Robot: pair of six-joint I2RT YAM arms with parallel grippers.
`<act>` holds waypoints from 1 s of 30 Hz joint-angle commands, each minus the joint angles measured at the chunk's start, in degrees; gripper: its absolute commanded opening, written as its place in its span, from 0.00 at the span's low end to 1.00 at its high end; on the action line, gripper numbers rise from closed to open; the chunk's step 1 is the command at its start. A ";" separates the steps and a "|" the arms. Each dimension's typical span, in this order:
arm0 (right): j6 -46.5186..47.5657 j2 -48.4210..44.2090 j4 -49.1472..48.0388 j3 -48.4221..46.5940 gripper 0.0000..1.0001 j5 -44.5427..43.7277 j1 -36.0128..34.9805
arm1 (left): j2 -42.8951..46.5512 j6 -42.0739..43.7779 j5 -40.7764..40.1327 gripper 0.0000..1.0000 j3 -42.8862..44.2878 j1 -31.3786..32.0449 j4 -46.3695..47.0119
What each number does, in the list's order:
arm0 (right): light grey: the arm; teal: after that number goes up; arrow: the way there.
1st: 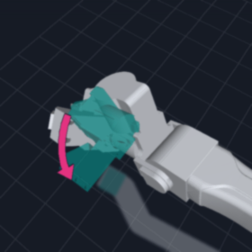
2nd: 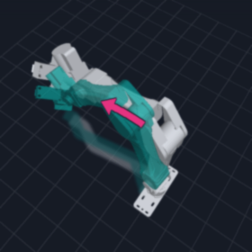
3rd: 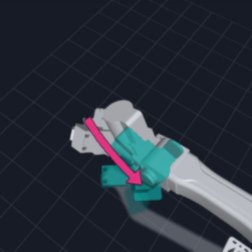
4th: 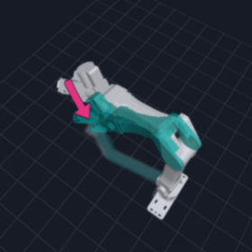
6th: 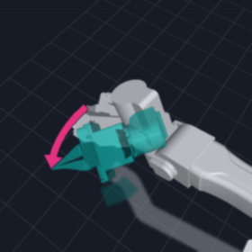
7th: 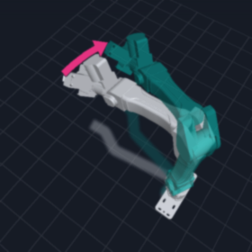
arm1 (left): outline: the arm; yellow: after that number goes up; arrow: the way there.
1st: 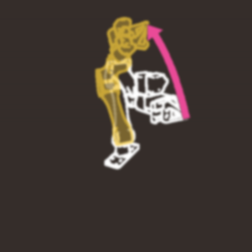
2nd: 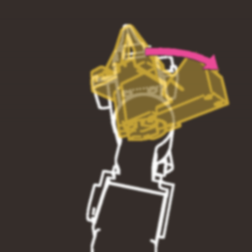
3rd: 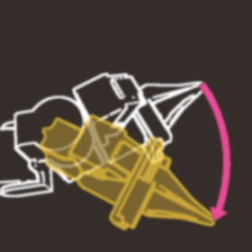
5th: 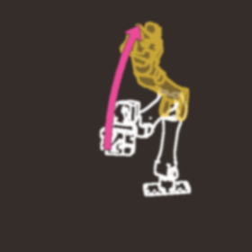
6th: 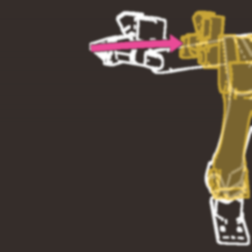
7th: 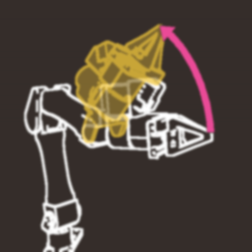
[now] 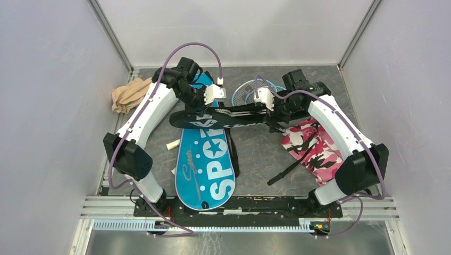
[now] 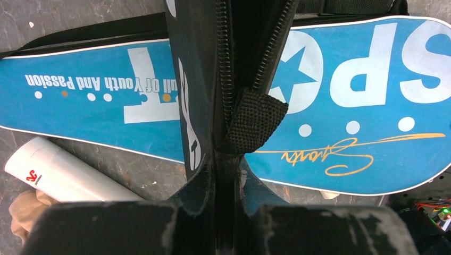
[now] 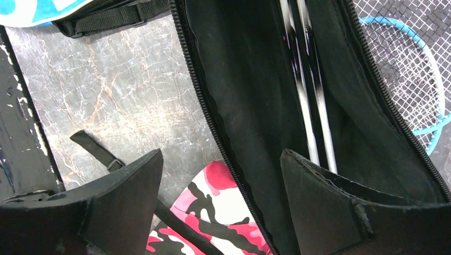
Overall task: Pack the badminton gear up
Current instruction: Adjust the racket bag at the center of the board.
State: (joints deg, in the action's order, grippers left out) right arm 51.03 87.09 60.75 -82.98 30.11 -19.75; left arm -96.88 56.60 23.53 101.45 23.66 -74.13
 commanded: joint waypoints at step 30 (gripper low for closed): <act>6.72 0.32 0.14 7.89 0.00 3.37 -0.02 | 0.51 3.65 8.56 0.44 -0.94 0.51 -1.99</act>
State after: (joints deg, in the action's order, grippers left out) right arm 56.97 90.21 61.73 -77.43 30.89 -19.75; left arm -97.78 57.74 29.91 100.92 23.94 -76.36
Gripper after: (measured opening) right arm 0.018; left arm 0.430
